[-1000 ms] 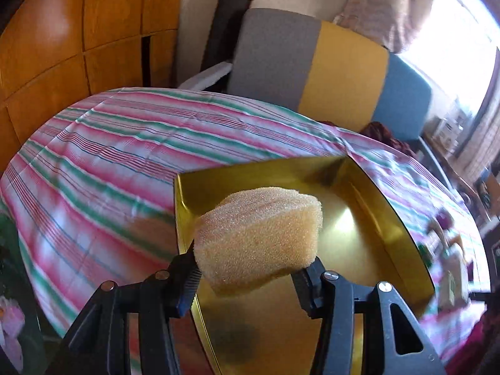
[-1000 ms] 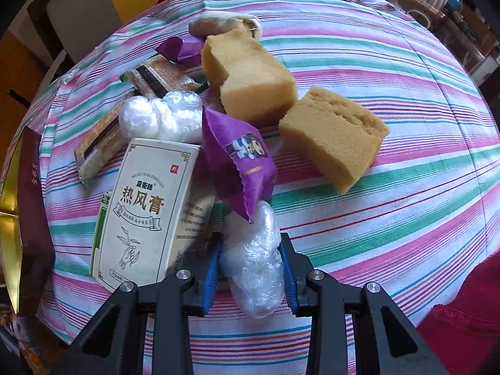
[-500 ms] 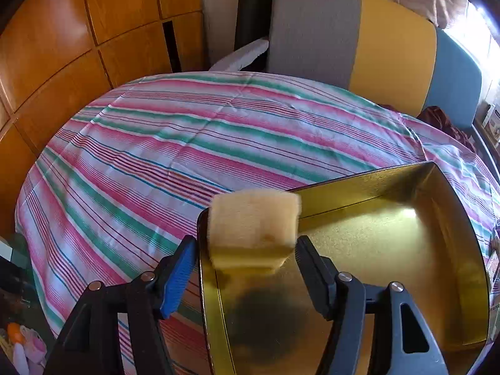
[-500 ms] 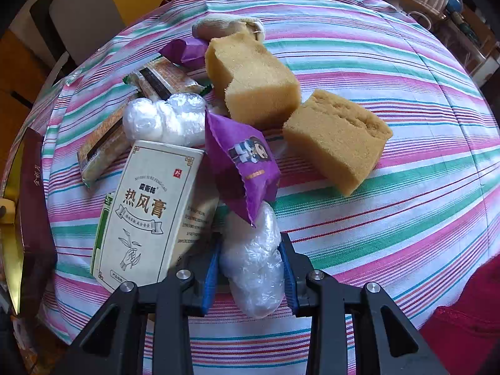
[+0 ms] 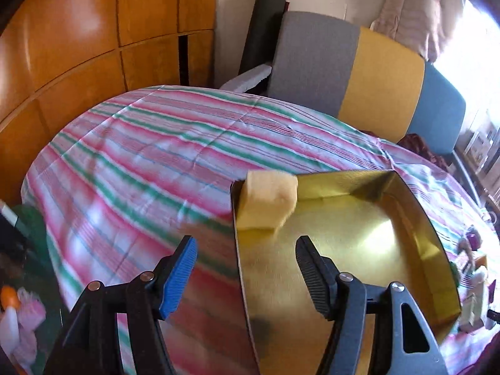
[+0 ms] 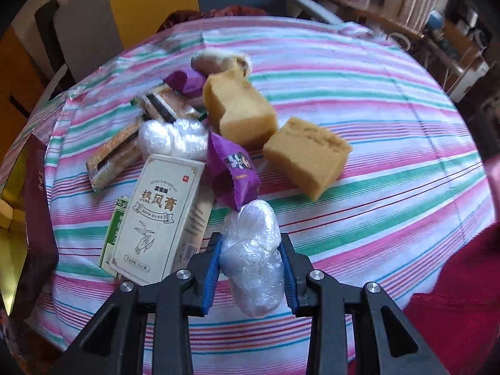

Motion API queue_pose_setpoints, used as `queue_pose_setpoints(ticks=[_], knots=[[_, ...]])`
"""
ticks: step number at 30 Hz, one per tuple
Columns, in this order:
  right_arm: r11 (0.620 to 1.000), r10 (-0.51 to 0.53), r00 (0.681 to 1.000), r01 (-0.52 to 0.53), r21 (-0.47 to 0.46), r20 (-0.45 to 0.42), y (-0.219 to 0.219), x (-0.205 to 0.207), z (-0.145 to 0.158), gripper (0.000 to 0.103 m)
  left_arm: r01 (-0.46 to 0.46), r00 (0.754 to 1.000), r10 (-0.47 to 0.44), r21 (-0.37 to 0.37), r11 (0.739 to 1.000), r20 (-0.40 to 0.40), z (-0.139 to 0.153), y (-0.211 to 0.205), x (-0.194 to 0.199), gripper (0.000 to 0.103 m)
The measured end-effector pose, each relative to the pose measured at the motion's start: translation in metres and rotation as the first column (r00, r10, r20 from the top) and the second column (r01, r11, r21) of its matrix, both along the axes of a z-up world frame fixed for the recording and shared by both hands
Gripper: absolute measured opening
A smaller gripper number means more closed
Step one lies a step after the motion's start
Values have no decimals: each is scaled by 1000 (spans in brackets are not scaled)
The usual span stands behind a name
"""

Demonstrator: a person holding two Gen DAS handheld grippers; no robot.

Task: Organize objects
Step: 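Carry the yellow sponge into the gold tray and open the left tool, then carry the white wrapped bundle into the tray and open the right tool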

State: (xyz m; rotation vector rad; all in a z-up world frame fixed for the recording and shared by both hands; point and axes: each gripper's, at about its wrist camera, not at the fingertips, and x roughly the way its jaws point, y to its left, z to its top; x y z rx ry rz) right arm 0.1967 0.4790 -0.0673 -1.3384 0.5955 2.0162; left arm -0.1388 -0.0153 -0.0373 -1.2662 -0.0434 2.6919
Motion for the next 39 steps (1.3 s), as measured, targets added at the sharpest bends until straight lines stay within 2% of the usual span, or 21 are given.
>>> queue_pose_setpoints(ticks=[3,6,9,10,12,16,21,27,32,39], knots=[[998,15,996,-10,61,-88,-12,3,27,35,-5,1000,5,29,1000,9,-1,-6,21,66],[989,94,980,-73,126,-173,-35,-27,54,35,-7,1000,6,53,999,16,-1,-8,39,66],[971,213,950,-179,157,-230,-70,-56,75,35,-4,1000,3,70,998,17,0,-7,52,66],[965,243,940,-210,154,-240,-80,-40,97,35,-2,1000,1,74,997,13,2,-6,56,66],[947,318,910,-291,134,-266,-108,-61,103,35,5,1000,-6,78,997,1,5,-5,62,66],[901,426,854,-431,51,-300,-155,-123,80,35,12,1000,-10,79,997,-19,10,-3,70,66],[807,547,772,-589,-42,-323,-215,-182,58,35,8,1000,-6,81,997,-25,12,-3,75,66],[705,648,694,-703,-99,-315,-274,-247,28,35,6,1000,-3,86,996,-28,12,-6,76,66],[657,691,663,-742,-132,-287,-307,-284,9,36,-7,1000,8,85,996,-7,6,-12,73,66],[637,701,654,-754,-164,-283,-333,-322,-2,38,-32,999,31,87,996,17,-1,-19,67,66]])
